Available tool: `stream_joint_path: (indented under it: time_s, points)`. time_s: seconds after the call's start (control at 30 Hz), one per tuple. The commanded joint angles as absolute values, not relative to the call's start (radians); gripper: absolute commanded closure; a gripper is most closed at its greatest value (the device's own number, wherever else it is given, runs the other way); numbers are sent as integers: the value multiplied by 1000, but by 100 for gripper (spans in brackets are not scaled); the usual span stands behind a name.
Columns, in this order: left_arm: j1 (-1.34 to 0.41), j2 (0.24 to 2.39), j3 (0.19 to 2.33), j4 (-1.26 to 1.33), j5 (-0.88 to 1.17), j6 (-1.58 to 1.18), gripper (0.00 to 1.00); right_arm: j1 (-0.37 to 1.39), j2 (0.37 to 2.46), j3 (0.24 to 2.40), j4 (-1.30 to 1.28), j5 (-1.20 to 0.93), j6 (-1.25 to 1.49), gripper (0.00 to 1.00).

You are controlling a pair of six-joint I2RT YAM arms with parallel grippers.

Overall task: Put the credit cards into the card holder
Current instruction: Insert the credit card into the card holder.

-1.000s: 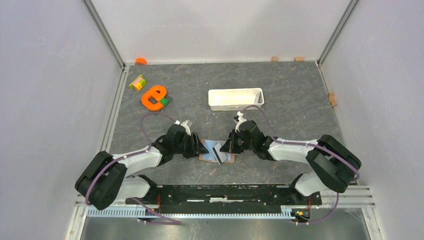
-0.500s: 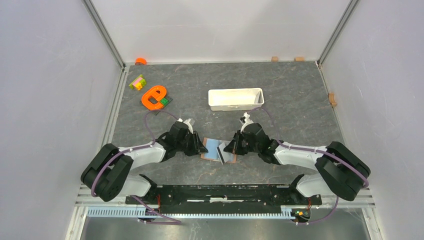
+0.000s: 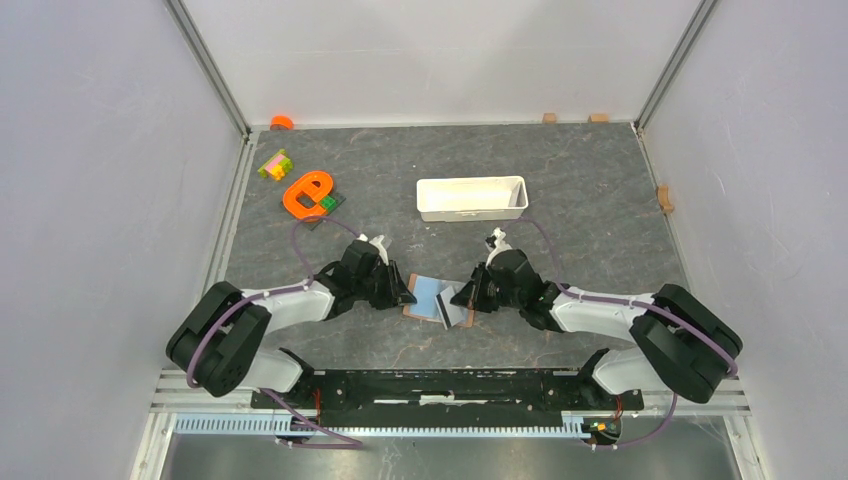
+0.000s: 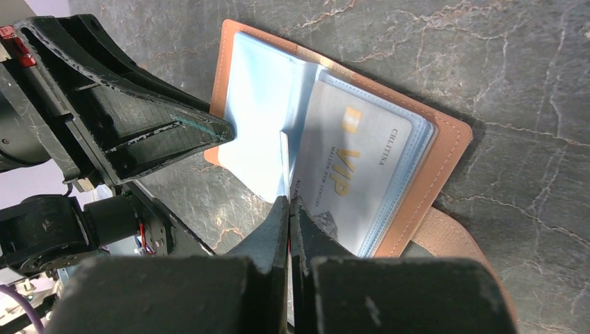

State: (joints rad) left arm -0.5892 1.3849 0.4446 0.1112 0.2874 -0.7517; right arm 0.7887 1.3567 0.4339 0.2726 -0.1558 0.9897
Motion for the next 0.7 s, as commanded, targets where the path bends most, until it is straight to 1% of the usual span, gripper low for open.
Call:
stream_joint_path:
  time_s: [0.0, 0.2, 0.4, 0.67]
  points:
    - [-584, 1437, 422, 5, 202, -666, 70, 785, 1376, 420, 293, -139, 1012, 100]
    - [-584, 1450, 423, 6, 210, -663, 71, 785, 1399, 399, 286, -98, 1045, 100]
    - [-584, 1457, 422, 5, 206, -664, 72, 784, 1362, 378, 213, -20, 1075, 100]
    - [-584, 1473, 427, 6, 212, -664, 73, 784, 1369, 385, 201, -26, 1070, 100]
